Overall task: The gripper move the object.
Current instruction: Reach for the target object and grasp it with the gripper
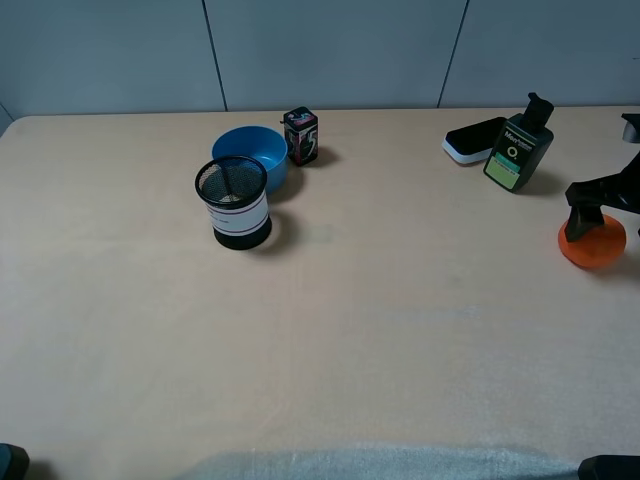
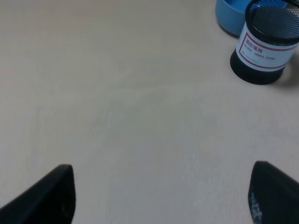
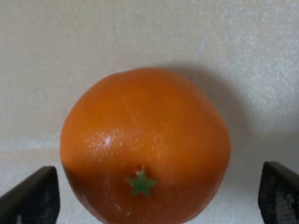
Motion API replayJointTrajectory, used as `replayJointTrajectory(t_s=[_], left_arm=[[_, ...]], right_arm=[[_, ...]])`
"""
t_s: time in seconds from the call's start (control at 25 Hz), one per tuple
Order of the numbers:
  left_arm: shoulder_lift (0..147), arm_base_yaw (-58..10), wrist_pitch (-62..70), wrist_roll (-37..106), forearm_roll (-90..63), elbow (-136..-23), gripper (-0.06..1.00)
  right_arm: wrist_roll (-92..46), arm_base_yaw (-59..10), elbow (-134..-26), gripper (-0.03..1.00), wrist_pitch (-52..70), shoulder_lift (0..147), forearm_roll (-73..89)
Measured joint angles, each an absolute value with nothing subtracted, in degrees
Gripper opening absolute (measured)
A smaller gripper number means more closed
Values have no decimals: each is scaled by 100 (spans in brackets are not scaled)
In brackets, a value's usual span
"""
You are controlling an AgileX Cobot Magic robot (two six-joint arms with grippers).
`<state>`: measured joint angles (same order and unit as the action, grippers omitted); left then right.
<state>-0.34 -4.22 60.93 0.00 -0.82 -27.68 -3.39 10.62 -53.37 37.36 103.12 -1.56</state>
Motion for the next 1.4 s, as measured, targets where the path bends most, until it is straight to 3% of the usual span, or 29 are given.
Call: replayJointTrajectory(t_s=[1.4], left_arm=[[-34, -422, 6093, 0, -82, -2768, 75]], right_arm=[[-323, 1046, -5337, 62, 3494, 10945, 137]])
